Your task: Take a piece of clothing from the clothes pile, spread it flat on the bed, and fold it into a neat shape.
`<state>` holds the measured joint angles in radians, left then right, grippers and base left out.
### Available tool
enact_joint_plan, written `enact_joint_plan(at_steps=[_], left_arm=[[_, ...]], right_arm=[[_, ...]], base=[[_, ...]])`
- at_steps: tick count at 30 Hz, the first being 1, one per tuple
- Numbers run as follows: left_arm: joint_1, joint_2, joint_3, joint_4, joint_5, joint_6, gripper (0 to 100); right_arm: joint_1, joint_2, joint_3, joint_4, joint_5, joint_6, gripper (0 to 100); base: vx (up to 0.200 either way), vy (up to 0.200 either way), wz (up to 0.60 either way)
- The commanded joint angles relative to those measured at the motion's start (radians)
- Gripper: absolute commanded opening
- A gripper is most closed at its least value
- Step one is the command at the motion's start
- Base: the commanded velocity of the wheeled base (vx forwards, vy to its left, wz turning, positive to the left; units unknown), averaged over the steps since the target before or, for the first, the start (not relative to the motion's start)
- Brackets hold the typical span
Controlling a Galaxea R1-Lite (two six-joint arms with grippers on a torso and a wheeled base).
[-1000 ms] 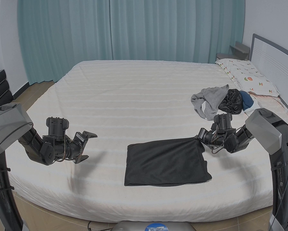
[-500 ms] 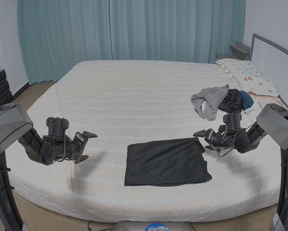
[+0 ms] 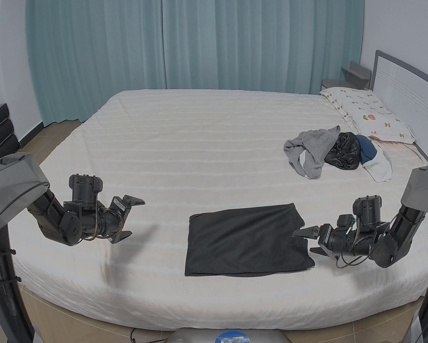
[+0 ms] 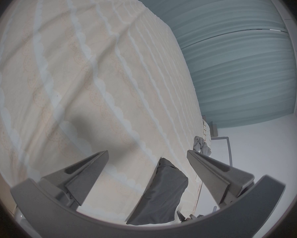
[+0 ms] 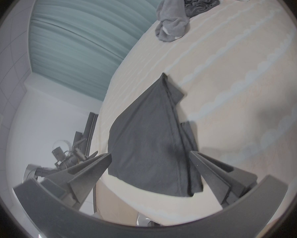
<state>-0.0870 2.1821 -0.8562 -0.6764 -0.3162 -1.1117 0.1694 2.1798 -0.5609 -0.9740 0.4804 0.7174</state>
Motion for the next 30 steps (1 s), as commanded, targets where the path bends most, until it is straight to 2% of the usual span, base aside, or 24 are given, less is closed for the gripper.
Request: enact_joint_plan(at_steps=[1, 7, 16, 17, 21, 24, 30], left_arm=[[0.0, 0.001, 0.002, -0.002, 0.0, 0.0, 100], [0.0, 0.001, 0.0, 0.0, 0.0, 0.0, 100], [0.0, 0.001, 0.0, 0.0, 0.0, 0.0, 100], [0.0, 0.001, 0.0, 0.0, 0.0, 0.0, 100], [0.0, 0.001, -0.001, 0.0, 0.0, 0.0, 100], [0.0, 0.002, -0.001, 0.0, 0.0, 0.0, 100], [0.0, 0.002, -0.003, 0.0, 0.0, 0.0, 100]], right_arm=[[0.021, -0.018, 0.07, -0.026, 0.015, -0.009, 100], [0.016, -0.015, 0.076, -0.025, 0.012, -0.012, 100], [0.018, 0.006, 0.095, -0.022, 0.012, -0.07, 100], [0.016, 0.008, 0.099, -0.022, 0.012, -0.079, 0], [0.016, 0.025, 0.101, -0.018, 0.0, -0.095, 0], [0.013, 0.041, 0.101, -0.017, -0.034, -0.127, 0], [0.006, 0.018, 0.116, -0.008, -0.04, -0.142, 0]], base=[[0.0, 0.0, 0.0], [0.0, 0.0, 0.0], [0.0, 0.0, 0.0], [0.0, 0.0, 0.0], [0.0, 0.0, 0.0], [0.0, 0.0, 0.0], [0.0, 0.0, 0.0]])
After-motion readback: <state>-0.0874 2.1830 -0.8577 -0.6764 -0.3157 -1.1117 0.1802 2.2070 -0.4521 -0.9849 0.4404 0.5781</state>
